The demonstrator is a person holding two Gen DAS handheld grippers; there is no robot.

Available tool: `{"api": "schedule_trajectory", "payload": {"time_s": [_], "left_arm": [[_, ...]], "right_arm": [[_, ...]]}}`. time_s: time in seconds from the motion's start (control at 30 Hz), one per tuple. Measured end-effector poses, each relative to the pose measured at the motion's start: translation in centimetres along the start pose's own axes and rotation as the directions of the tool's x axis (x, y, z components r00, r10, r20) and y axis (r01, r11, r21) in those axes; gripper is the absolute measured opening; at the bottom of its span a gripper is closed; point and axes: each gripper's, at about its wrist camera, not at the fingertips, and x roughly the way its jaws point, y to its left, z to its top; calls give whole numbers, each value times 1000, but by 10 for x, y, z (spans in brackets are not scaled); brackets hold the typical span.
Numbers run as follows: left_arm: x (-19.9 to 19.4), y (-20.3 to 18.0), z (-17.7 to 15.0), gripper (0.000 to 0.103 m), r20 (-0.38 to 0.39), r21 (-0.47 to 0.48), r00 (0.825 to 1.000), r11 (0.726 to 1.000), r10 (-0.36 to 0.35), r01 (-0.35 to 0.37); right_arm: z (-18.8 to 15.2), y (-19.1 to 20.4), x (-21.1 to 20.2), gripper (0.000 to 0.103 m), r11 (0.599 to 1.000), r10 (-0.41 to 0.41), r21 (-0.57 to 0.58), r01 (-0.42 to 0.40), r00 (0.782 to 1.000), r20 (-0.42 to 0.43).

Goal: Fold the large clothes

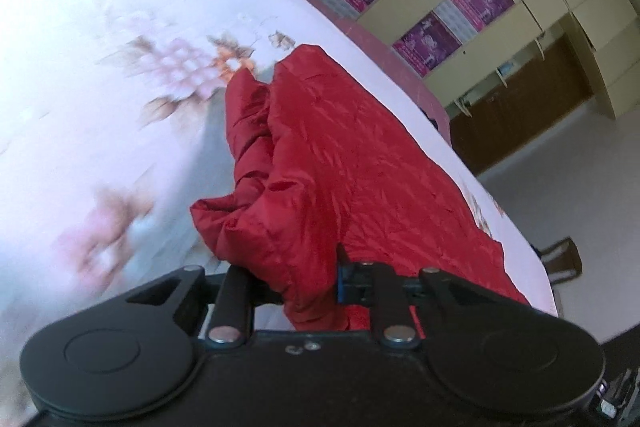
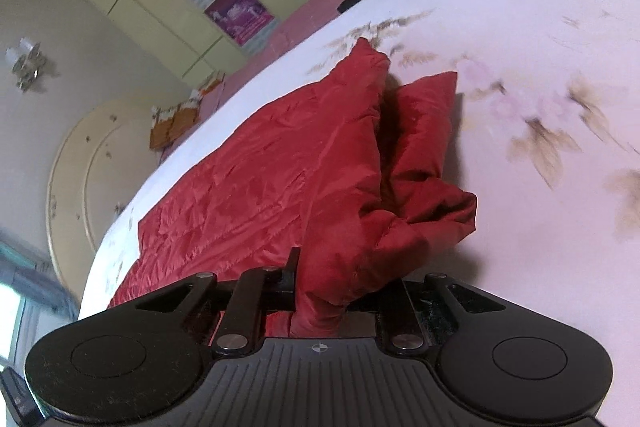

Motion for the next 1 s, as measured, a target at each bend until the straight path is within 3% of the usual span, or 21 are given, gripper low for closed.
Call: {"api": "schedule_trajectory", "payload": {"time_s": [0.33,0.57,0.73,0.8,0.87,0.9,1.0], "left_arm": [[-77,31,-66,19,-46,7,999,1000,-6,6],[-102,37,-83,19,-46,28,999,1000,-2,4],[-98,38,-88,23,-61,44,998,999,6,-3],[-93,34,-87,30,-54,74,998,997,26,-22],[-90,34,-84,35,-52,71,998,997,38,-35],[-90,35,-87,47,-50,59,998,997,47,-44],[-92,41,-90,65,-29,30,998,998,59,-58]], "right_arm": [[-78,-11,-63,17,1000,-7,4,7,998,-61],[-97,-16,-77,17,1000,-6,23,7,997,-75],[-103,-23,-76,17,999,-3,45,7,997,-71],[-97,-20,-74,26,998,-15,61,19,998,-66],[-92,-18,-80,46,996,-61,56,63,997,-41],[-94,-19,-85,49,996,-76,47,77,997,-26],[-92,-20,-100,51,992,-122,14,122,992,19]]}}
